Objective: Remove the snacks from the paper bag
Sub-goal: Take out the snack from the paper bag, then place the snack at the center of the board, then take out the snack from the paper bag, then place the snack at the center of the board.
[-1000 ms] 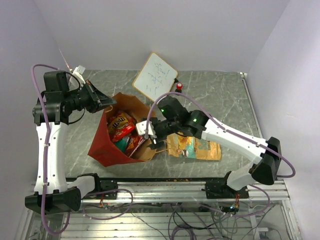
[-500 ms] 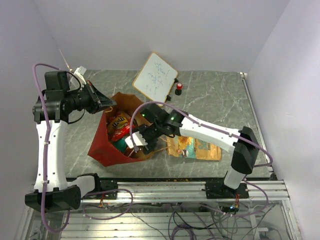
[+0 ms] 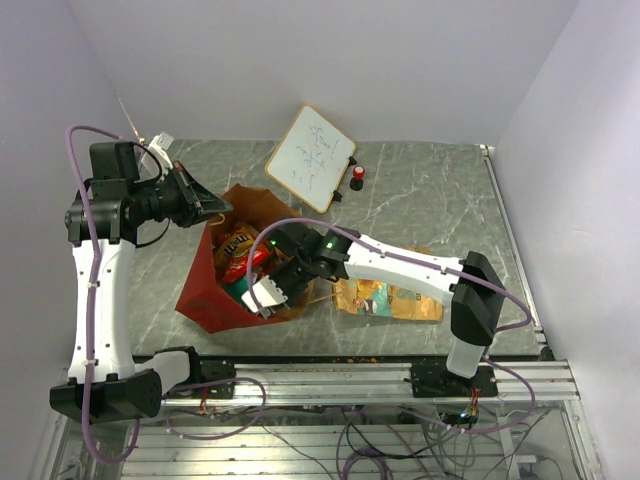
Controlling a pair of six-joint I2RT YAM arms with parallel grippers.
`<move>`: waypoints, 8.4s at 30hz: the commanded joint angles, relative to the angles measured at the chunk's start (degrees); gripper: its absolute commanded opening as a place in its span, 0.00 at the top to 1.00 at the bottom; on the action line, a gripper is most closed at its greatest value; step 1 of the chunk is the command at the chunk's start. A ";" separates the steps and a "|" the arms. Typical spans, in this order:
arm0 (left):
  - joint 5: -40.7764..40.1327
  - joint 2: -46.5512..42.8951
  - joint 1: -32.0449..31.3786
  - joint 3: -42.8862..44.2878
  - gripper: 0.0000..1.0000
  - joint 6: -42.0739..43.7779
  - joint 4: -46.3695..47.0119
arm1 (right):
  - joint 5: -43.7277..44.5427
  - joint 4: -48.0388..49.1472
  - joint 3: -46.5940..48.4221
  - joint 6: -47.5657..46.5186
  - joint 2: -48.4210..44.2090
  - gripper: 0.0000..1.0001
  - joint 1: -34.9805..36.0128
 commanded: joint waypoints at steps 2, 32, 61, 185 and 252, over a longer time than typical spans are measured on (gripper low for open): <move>-0.12 -1.43 -0.20 -0.30 0.93 0.79 -0.71 | 3.50 2.69 -0.33 0.73 -1.11 0.94 0.56; -5.36 1.81 -0.16 7.02 0.93 4.39 -7.27 | 25.54 14.03 14.55 40.63 -29.78 1.00 0.55; -4.85 1.98 -0.20 4.86 0.93 2.65 -5.57 | 105.52 -6.42 -13.24 82.57 -48.24 1.00 -3.63; 2.05 -3.11 -0.20 1.03 0.93 -2.72 1.35 | 1.61 32.82 -7.72 7.47 1.60 0.63 -0.57; -0.49 -0.61 -0.17 1.23 0.93 0.03 0.47 | 63.05 -32.21 -7.20 115.89 -24.39 1.00 -32.59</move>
